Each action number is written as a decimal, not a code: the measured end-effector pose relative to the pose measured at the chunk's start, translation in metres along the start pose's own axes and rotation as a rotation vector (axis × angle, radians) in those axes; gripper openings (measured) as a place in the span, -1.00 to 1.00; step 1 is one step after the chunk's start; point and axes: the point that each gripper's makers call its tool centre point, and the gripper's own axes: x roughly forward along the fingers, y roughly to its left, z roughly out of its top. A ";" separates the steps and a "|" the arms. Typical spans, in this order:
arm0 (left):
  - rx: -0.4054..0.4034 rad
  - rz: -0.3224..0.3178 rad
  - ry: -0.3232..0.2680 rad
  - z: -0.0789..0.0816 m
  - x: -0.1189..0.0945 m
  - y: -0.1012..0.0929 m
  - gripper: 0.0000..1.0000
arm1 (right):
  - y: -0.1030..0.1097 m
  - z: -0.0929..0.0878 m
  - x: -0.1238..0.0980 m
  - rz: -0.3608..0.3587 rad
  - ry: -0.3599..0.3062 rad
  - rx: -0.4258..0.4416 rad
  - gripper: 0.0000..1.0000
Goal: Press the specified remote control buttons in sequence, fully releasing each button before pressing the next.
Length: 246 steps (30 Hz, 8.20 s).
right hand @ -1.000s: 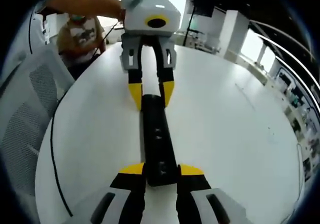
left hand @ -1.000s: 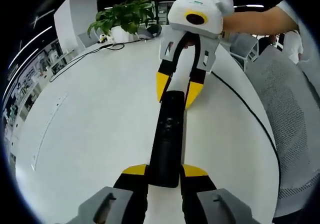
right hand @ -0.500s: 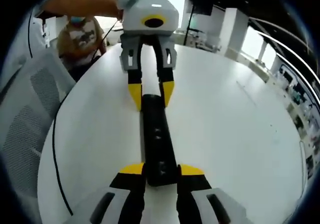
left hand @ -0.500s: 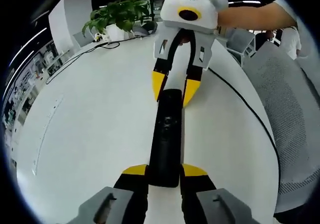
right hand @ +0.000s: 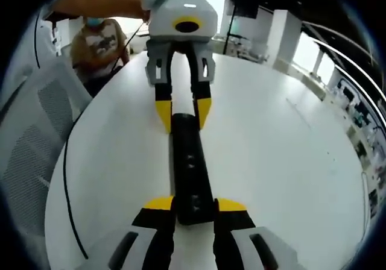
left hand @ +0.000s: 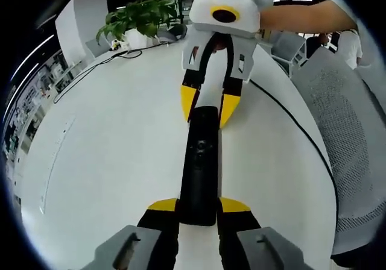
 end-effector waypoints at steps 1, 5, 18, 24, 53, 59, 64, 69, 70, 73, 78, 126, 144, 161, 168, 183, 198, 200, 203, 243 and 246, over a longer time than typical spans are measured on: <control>0.000 0.000 0.002 0.000 0.000 0.000 -0.54 | 0.000 0.000 0.000 0.000 0.000 -0.003 -0.57; 0.001 0.000 0.005 0.000 0.000 0.001 -0.54 | 0.000 0.000 0.000 -0.001 0.005 -0.018 -0.57; 0.001 -0.001 0.010 0.001 -0.001 0.001 -0.54 | -0.003 0.003 -0.007 -0.012 -0.014 -0.012 -0.55; 0.001 0.000 0.010 0.001 -0.001 0.001 -0.54 | -0.003 0.007 -0.010 -0.022 -0.018 -0.025 -0.55; 0.003 -0.005 0.003 0.001 -0.002 0.000 -0.54 | -0.001 0.017 -0.031 -0.070 -0.003 -0.097 -0.69; 0.001 -0.005 0.002 0.001 -0.002 0.000 -0.53 | 0.001 0.014 -0.033 -0.068 0.032 -0.130 -0.75; 0.000 -0.005 0.003 0.001 -0.002 0.001 -0.53 | 0.002 0.010 -0.033 -0.059 0.062 -0.156 -0.85; 0.000 -0.004 0.004 0.001 -0.002 0.001 -0.53 | 0.002 0.009 -0.034 -0.048 0.077 -0.161 -0.91; 0.000 -0.004 0.004 0.001 -0.002 0.001 -0.53 | 0.002 0.009 -0.035 -0.048 0.081 -0.164 -0.92; 0.002 -0.004 0.006 0.001 -0.002 0.001 -0.53 | 0.002 0.008 -0.036 -0.047 0.092 -0.175 -0.92; 0.004 -0.004 0.011 0.001 -0.002 0.001 -0.53 | 0.003 0.005 -0.037 -0.041 0.112 -0.185 -0.95; 0.005 0.001 0.007 0.000 -0.001 0.001 -0.53 | -0.003 -0.003 -0.024 0.078 0.291 -0.113 -1.00; 0.006 0.002 0.008 -0.001 -0.002 0.001 -0.53 | -0.005 -0.007 -0.017 0.097 0.320 -0.150 -1.00; 0.000 0.010 0.010 0.000 -0.002 0.000 -0.53 | -0.003 -0.008 -0.016 0.119 0.339 -0.163 -1.00; -0.004 0.012 0.010 0.000 -0.002 0.001 -0.53 | -0.003 -0.008 -0.015 0.130 0.345 -0.167 -1.00; -0.007 0.014 0.002 0.000 -0.002 0.002 -0.53 | -0.003 -0.010 -0.013 0.164 0.399 -0.189 -1.00; -0.004 0.003 -0.009 -0.001 -0.002 0.002 -0.54 | -0.002 -0.010 -0.013 0.151 0.393 -0.160 -1.00; -0.001 0.002 -0.008 -0.001 -0.002 0.001 -0.54 | -0.001 -0.010 -0.013 0.146 0.391 -0.160 -1.00; 0.004 0.001 -0.005 -0.001 -0.002 0.001 -0.54 | 0.000 -0.010 -0.013 0.137 0.394 -0.174 -1.00; 0.012 0.003 0.007 0.001 -0.001 0.001 -0.53 | -0.011 0.002 -0.028 0.069 0.345 -0.166 -1.00; 0.012 0.002 0.008 0.001 -0.001 0.001 -0.53 | -0.013 0.006 -0.032 0.062 0.337 -0.168 -1.00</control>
